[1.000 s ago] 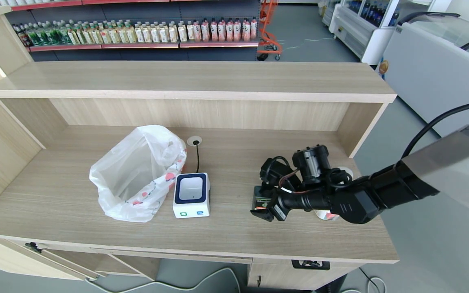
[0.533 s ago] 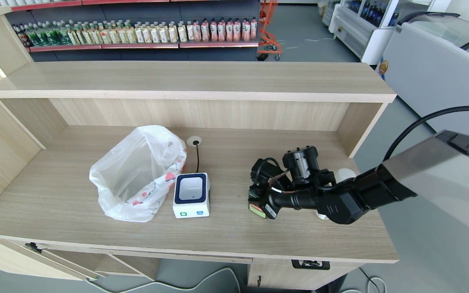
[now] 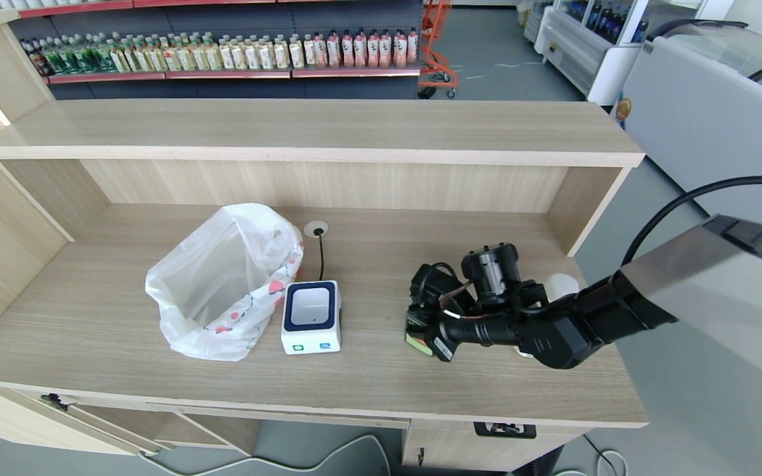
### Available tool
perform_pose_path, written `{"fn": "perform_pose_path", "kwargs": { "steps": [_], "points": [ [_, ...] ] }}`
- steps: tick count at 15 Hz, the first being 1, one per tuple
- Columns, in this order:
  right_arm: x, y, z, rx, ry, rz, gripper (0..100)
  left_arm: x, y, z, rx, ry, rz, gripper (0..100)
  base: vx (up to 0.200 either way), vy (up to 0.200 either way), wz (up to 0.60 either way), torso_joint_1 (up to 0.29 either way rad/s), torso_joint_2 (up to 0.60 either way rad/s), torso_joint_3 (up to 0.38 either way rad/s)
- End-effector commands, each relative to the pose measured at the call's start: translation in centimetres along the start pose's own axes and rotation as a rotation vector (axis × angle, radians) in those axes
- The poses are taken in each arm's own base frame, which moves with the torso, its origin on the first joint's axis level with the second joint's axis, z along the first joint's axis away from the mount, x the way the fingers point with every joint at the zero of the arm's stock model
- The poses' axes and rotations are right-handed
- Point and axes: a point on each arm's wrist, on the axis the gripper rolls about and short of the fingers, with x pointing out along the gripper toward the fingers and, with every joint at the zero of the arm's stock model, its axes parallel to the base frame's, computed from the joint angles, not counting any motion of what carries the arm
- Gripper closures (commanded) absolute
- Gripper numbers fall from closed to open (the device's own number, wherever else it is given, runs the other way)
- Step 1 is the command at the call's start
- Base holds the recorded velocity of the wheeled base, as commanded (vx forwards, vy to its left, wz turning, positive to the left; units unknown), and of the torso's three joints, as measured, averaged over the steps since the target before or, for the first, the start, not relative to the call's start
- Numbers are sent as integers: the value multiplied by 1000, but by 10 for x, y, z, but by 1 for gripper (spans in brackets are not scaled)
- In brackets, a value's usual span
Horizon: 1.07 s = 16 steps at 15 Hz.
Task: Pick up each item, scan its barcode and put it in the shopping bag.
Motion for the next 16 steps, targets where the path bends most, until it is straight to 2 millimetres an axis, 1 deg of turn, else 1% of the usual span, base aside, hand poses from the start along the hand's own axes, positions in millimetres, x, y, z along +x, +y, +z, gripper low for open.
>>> {"fn": "perform_pose_path", "kwargs": {
  "steps": [1,3,4,5,6,8,9,11,12,13,14,15,16],
  "points": [
    [-15,-9,12,3,-40,-32,100,0,0,0,0,1,-2,0,0,0,0,0,0,0],
    [-34,-18,29,72,-95,-66,100,0,0,0,0,2,0,0,0,0,0,0,0,0],
    [-48,-22,42,164,-141,-75,100,0,0,0,0,2,0,0,0,0,0,0,0,0],
    [-53,-24,48,200,-163,-79,100,0,0,0,0,2,0,0,0,0,0,0,0,0],
    [-71,-32,64,265,-229,-94,100,0,0,0,0,1,0,0,0,0,0,0,0,0],
    [-98,-49,81,298,-324,-118,100,0,0,0,0,1,0,0,0,0,0,0,0,0],
    [-118,-59,88,299,-364,-155,100,0,0,0,0,2,0,0,0,0,0,0,0,0],
    [-163,-68,99,271,-446,-213,100,0,0,0,0,1,-2,0,0,0,0,0,0,0],
    [-196,-67,106,247,-496,-253,100,0,0,0,0,2,0,0,0,0,0,0,0,0],
    [-232,-59,106,201,-526,-292,100,0,0,0,0,2,0,0,0,0,0,0,0,0],
    [-250,-49,100,148,-529,-305,100,0,0,0,0,2,0,0,0,0,0,0,0,0],
    [-276,-27,87,3,-523,-305,100,0,0,0,0,1,0,0,0,0,0,0,0,0],
    [-302,1,66,-320,-505,-321,100,0,0,0,0,2,0,0,0,0,0,0,0,0]
  ]
}}
